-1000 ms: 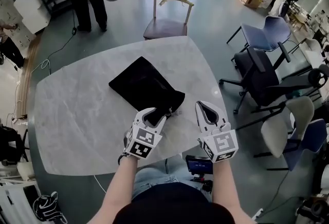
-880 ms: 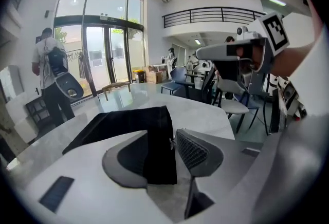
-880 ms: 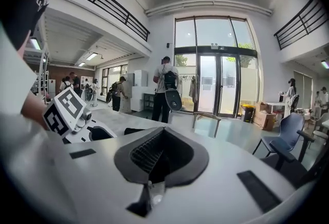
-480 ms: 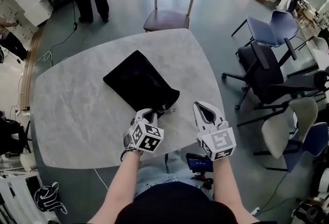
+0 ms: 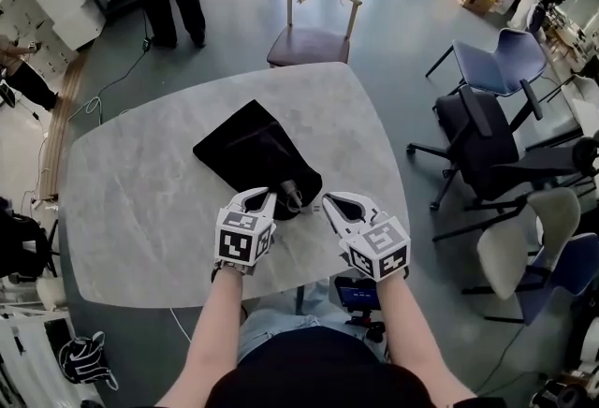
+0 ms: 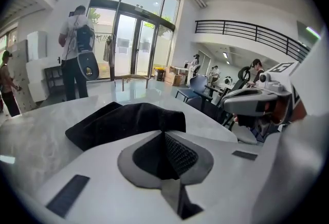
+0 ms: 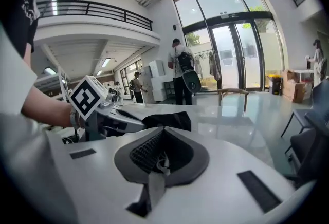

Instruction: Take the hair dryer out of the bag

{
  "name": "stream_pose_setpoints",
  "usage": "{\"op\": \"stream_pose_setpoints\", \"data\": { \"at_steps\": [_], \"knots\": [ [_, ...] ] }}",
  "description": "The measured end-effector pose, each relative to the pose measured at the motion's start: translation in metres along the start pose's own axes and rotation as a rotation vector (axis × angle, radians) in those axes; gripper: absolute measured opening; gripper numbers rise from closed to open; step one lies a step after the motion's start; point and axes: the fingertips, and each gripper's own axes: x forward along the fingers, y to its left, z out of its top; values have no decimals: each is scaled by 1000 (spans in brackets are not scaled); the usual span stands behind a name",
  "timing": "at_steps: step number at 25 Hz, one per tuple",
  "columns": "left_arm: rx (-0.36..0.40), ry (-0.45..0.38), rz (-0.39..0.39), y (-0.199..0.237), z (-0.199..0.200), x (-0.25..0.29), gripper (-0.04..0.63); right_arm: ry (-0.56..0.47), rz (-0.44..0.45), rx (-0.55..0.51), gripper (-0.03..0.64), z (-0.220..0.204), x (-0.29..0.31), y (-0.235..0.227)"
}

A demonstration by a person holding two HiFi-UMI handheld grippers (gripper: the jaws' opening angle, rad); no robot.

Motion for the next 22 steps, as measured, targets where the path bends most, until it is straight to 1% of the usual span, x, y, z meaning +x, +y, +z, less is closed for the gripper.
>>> {"op": "stream_pose_setpoints", "data": {
  "at_steps": [2, 6, 7, 9, 11, 13, 16, 19, 22],
  "knots": [
    [-4, -3, -2, 0, 2, 0, 23, 36, 36, 43, 25, -8, 22, 2],
    [-34, -22, -18, 4, 11, -1, 23, 188, 75, 73, 29, -36, 67, 7],
    [-37, -24, -22, 6, 13, -1, 23, 220, 82, 81, 48, -42, 76, 8],
    [-42, -25, -28, 10, 18, 1, 23, 278, 91, 86, 177, -51, 95, 12],
    [-50, -23, -35, 14, 22, 3, 23, 324, 76, 70, 184, -57, 112, 11],
    [-53, -19, -45, 17, 25, 5, 23, 363, 43, 55, 198, -63, 128, 7],
    [-59, -14, -58, 19, 26, 7, 23, 426, 7, 56, 202, -74, 146, -2],
    [-69, -13, -72, 21, 24, 8, 23, 494, 5, 66, 204, -86, 158, -6],
    [-81, -12, -78, 25, 23, 9, 23, 578, 4, 32, 230, -93, 164, -8]
  ]
}}
